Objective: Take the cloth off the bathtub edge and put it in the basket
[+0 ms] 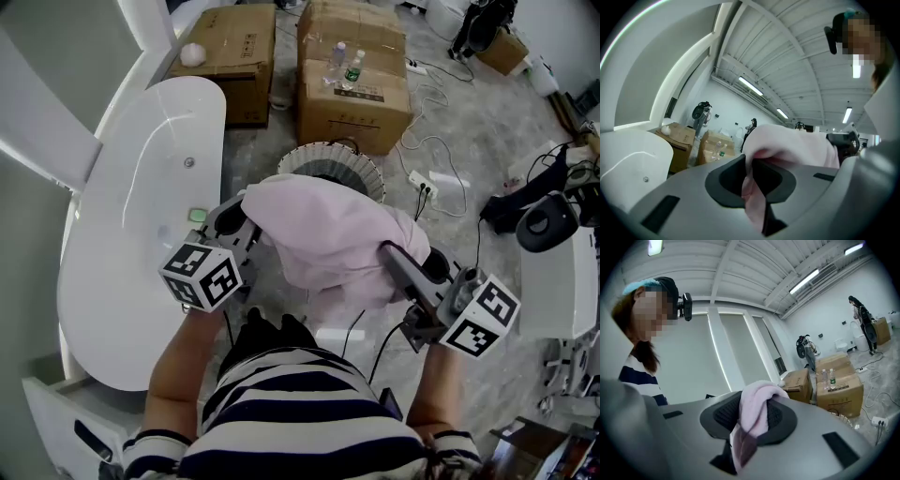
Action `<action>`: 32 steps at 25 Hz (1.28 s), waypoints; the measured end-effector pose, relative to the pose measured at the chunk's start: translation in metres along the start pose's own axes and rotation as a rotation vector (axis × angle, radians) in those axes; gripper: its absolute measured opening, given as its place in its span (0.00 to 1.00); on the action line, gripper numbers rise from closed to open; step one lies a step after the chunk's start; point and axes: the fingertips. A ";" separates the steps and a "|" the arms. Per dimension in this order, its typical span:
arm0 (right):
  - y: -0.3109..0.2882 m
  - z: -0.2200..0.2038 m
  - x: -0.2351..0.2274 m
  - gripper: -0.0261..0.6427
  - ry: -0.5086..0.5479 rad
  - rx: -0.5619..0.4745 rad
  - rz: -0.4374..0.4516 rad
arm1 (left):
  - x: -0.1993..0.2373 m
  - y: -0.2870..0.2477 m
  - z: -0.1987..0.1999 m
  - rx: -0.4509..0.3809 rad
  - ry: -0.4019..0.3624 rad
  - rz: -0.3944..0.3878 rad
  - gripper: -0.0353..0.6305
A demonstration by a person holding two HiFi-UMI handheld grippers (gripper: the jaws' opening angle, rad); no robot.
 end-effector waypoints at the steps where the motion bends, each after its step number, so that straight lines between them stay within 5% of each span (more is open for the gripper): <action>1: 0.001 0.000 -0.004 0.19 -0.005 -0.005 -0.007 | -0.004 0.002 0.007 -0.015 0.014 -0.010 0.12; 14: 0.005 0.028 -0.031 0.19 0.042 -0.068 0.003 | -0.067 -0.004 0.070 -0.112 0.055 -0.111 0.12; 32: 0.018 0.067 -0.105 0.19 0.120 -0.104 -0.124 | -0.110 -0.090 0.081 -0.107 0.045 -0.211 0.13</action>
Point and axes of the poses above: the fingertips, and each gripper's own axes: y backward along the fingers, x to its left, z out of its top, and after that the axes turned 8 degrees about z, right-handed
